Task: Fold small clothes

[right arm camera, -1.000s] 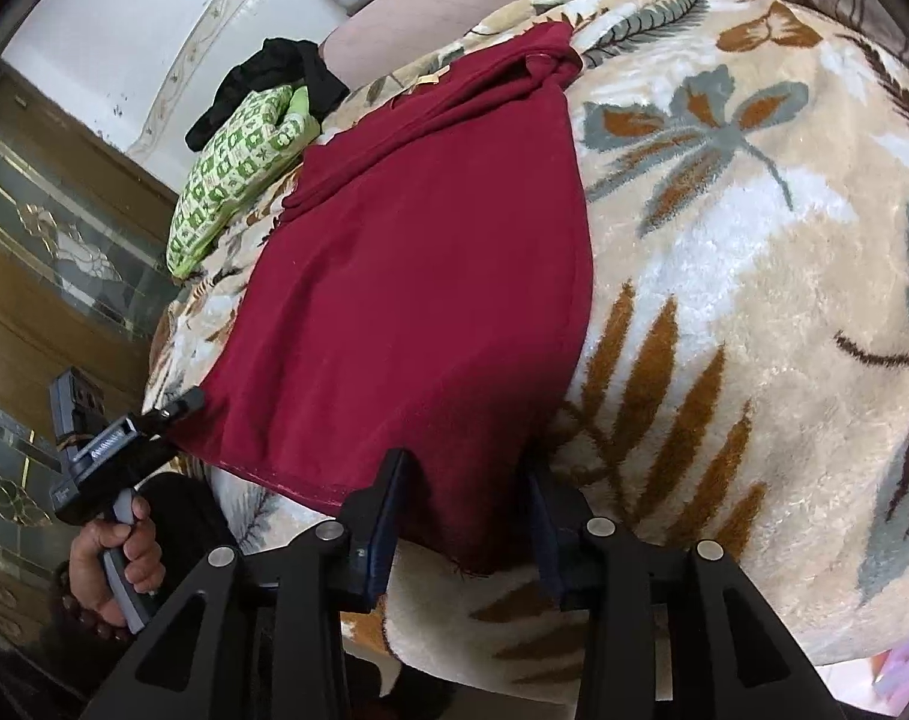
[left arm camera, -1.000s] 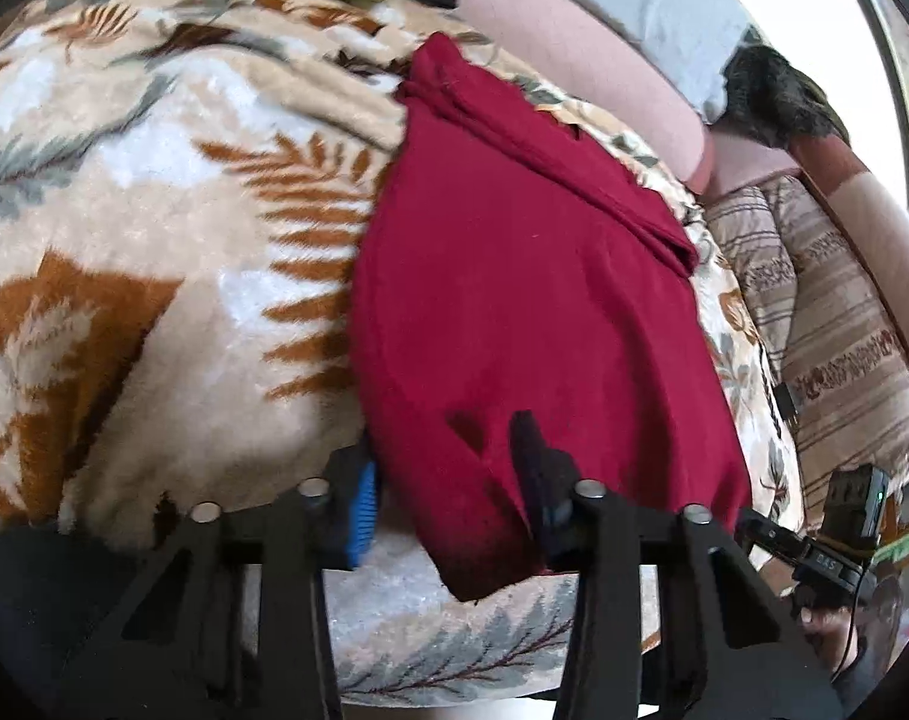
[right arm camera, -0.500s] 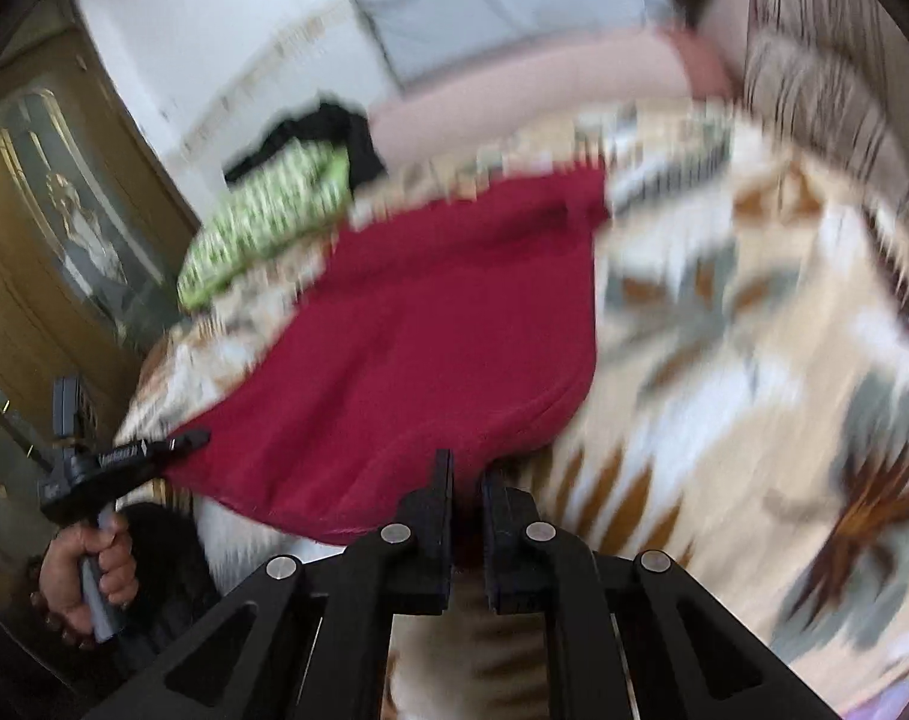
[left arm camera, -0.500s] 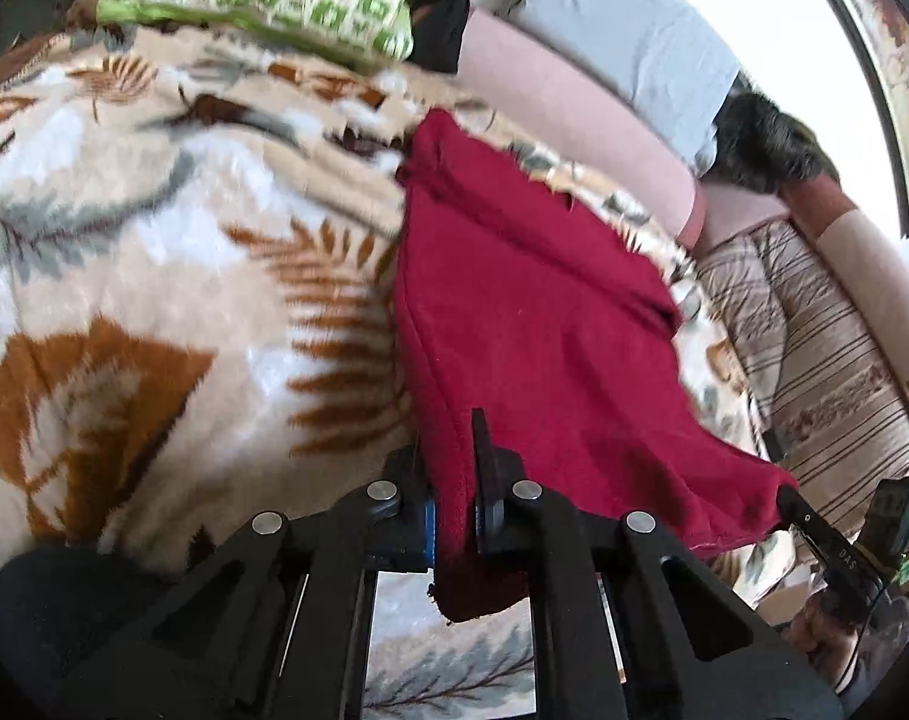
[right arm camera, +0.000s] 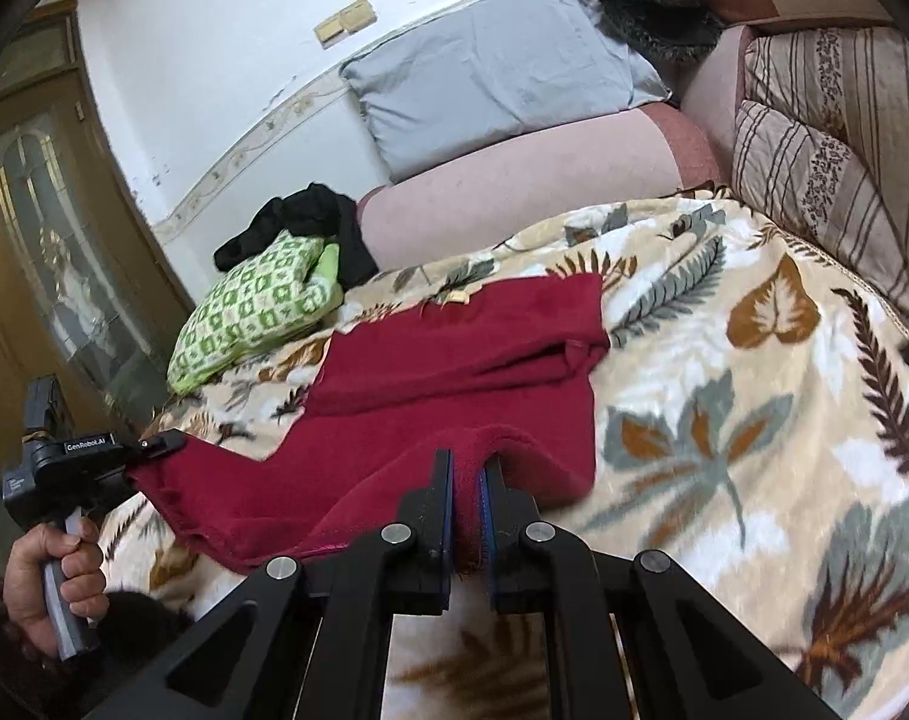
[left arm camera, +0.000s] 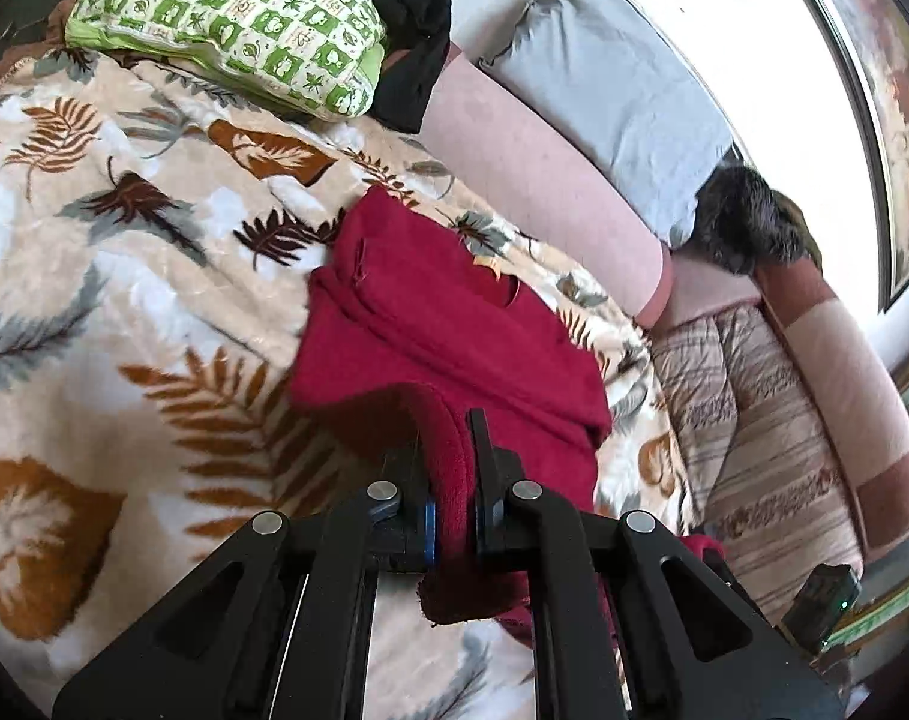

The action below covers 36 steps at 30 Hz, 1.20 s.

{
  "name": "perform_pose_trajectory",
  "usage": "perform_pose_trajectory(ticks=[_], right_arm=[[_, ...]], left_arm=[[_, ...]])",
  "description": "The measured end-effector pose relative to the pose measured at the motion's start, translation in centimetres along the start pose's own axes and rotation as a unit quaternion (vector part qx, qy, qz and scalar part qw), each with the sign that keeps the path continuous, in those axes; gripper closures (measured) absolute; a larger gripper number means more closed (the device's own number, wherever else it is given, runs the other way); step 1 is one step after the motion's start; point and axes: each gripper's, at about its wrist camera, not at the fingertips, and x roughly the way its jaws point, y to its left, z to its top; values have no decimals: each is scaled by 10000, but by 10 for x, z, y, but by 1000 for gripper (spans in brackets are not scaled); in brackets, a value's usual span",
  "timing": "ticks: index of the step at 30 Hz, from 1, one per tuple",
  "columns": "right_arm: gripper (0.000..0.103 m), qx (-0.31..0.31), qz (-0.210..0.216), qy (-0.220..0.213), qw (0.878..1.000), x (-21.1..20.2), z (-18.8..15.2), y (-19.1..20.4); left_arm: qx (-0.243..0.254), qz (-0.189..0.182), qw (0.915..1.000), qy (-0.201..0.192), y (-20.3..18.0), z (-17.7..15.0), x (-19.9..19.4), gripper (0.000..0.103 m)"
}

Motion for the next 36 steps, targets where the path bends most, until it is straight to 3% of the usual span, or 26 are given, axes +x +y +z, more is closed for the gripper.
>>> perform_pose_trajectory(ticks=[10,23,26,30,36], right_arm=[[96,517,-513,-59,9973,61,40,-20],[96,873,-600,-474,9932,179,134,-39],[96,777,-608,-444,9941,198,134,-43],[96,765,-692,-273,9943,216,134,-54],[96,547,-887,-271,9942,243,132,-60]], left_arm=[[-831,193,9958,-338,39,36,65,96],[-673,259,9901,-1203,8,126,144,96],[-397,257,9910,-1249,7,132,163,96],[52,594,9911,-1193,18,124,187,96],[-122,778,9931,-871,43,122,211,88]])
